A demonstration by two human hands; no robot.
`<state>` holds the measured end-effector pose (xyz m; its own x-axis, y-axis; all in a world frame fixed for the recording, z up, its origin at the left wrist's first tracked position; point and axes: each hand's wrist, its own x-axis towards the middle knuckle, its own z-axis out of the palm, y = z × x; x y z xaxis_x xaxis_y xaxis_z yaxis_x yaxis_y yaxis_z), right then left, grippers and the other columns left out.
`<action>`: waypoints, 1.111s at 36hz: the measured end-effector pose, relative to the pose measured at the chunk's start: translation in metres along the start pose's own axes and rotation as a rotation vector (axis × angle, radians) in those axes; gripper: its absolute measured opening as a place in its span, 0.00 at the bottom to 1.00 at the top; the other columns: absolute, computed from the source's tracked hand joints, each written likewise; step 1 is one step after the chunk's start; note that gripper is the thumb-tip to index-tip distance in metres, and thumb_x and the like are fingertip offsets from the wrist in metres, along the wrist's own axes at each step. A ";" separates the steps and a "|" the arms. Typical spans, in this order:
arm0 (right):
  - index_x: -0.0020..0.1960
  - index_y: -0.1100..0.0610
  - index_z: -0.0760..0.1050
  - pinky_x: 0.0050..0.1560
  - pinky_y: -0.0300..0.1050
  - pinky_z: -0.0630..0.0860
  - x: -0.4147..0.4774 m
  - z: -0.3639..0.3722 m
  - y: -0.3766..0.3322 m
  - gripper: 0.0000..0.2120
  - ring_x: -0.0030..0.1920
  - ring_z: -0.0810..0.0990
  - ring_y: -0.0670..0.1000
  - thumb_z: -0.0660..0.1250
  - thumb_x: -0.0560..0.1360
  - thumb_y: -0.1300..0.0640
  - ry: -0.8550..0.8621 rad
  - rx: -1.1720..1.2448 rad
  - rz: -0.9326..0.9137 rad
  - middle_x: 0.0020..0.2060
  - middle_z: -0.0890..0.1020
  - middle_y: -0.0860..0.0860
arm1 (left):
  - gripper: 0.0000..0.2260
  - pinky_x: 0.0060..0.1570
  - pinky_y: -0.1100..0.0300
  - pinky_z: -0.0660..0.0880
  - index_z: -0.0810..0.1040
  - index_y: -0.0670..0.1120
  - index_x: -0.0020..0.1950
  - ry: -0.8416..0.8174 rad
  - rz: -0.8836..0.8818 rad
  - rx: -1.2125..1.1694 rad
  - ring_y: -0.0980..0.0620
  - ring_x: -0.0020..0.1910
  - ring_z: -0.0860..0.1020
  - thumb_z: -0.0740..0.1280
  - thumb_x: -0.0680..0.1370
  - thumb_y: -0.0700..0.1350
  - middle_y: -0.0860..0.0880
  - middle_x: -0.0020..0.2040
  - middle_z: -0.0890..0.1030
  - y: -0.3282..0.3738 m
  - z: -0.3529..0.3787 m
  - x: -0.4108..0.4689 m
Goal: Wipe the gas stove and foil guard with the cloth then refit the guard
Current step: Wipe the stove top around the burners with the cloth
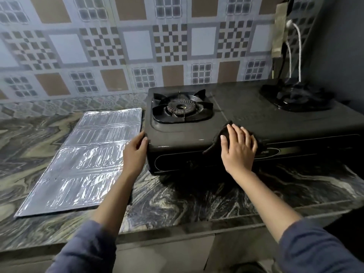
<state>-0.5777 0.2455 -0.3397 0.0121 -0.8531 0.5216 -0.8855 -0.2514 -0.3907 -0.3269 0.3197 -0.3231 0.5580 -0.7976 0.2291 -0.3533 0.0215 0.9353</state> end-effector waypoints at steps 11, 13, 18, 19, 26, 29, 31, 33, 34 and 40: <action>0.65 0.55 0.72 0.64 0.52 0.55 -0.015 0.017 -0.073 0.26 0.64 0.74 0.56 0.49 0.76 0.43 -0.207 -0.034 -0.282 0.63 0.77 0.51 | 0.17 0.44 0.82 0.70 0.73 0.40 0.67 0.013 -0.044 -0.104 0.56 0.59 0.75 0.64 0.78 0.40 0.45 0.64 0.77 -0.007 -0.005 -0.003; 0.67 0.54 0.70 0.64 0.51 0.54 -0.016 0.019 -0.090 0.28 0.65 0.72 0.55 0.46 0.76 0.42 -0.249 -0.020 -0.335 0.65 0.76 0.51 | 0.17 0.45 0.81 0.71 0.72 0.39 0.67 -0.001 -0.049 -0.124 0.56 0.59 0.75 0.64 0.78 0.40 0.45 0.64 0.76 -0.007 -0.006 -0.002; 0.73 0.51 0.59 0.70 0.51 0.52 -0.007 0.025 -0.119 0.26 0.73 0.59 0.50 0.46 0.79 0.41 -0.375 0.001 -0.454 0.72 0.64 0.46 | 0.18 0.49 0.78 0.73 0.73 0.40 0.67 -0.010 -0.050 -0.132 0.55 0.59 0.76 0.65 0.77 0.41 0.45 0.63 0.77 -0.008 -0.010 -0.001; 0.73 0.50 0.59 0.70 0.51 0.52 -0.003 0.025 -0.122 0.25 0.73 0.58 0.49 0.49 0.79 0.42 -0.404 0.012 -0.466 0.73 0.63 0.46 | 0.17 0.49 0.78 0.73 0.73 0.40 0.66 -0.007 -0.041 -0.131 0.55 0.59 0.76 0.65 0.77 0.41 0.46 0.62 0.78 -0.008 -0.010 -0.001; 0.73 0.46 0.59 0.71 0.51 0.53 0.030 0.013 -0.120 0.26 0.74 0.57 0.49 0.57 0.77 0.42 -0.666 0.088 -0.535 0.74 0.60 0.44 | 0.15 0.55 0.68 0.75 0.76 0.40 0.63 0.078 -0.044 -0.170 0.54 0.56 0.78 0.66 0.76 0.41 0.47 0.57 0.80 -0.009 -0.010 -0.015; 0.74 0.46 0.57 0.72 0.53 0.53 0.041 0.010 -0.117 0.27 0.74 0.55 0.49 0.59 0.77 0.44 -0.759 0.143 -0.570 0.75 0.57 0.43 | 0.15 0.48 0.79 0.72 0.76 0.40 0.63 0.145 -0.033 -0.169 0.57 0.55 0.78 0.67 0.76 0.41 0.50 0.55 0.79 -0.009 -0.004 -0.027; 0.74 0.45 0.56 0.73 0.53 0.53 0.046 0.009 -0.117 0.27 0.75 0.54 0.48 0.60 0.77 0.46 -0.809 0.165 -0.606 0.75 0.55 0.43 | 0.15 0.46 0.80 0.71 0.77 0.41 0.62 0.203 -0.019 -0.163 0.57 0.53 0.79 0.67 0.76 0.41 0.49 0.55 0.80 -0.010 0.001 -0.037; 0.74 0.44 0.55 0.74 0.50 0.51 0.049 0.010 -0.118 0.27 0.75 0.52 0.46 0.60 0.78 0.47 -0.849 0.176 -0.650 0.75 0.54 0.42 | 0.14 0.46 0.77 0.72 0.77 0.41 0.61 0.258 -0.017 -0.184 0.59 0.51 0.79 0.67 0.76 0.42 0.49 0.55 0.81 -0.013 0.007 -0.049; 0.74 0.45 0.55 0.74 0.48 0.50 0.050 0.010 -0.119 0.27 0.75 0.51 0.46 0.59 0.78 0.48 -0.867 0.174 -0.672 0.75 0.54 0.42 | 0.14 0.49 0.74 0.74 0.78 0.42 0.61 0.283 -0.014 -0.184 0.59 0.51 0.79 0.67 0.76 0.42 0.49 0.55 0.81 -0.015 0.011 -0.055; 0.71 0.47 0.64 0.73 0.49 0.58 0.048 0.013 -0.120 0.23 0.72 0.61 0.47 0.62 0.77 0.51 -0.831 0.264 -0.667 0.72 0.65 0.45 | 0.11 0.56 0.63 0.75 0.79 0.45 0.56 0.354 -0.012 -0.144 0.56 0.54 0.79 0.69 0.74 0.44 0.51 0.52 0.81 -0.025 0.026 -0.074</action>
<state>-0.4652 0.2289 -0.2774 0.8484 -0.5266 0.0535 -0.4589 -0.7821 -0.4216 -0.3792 0.3621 -0.3703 0.7952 -0.5414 0.2732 -0.2500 0.1178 0.9611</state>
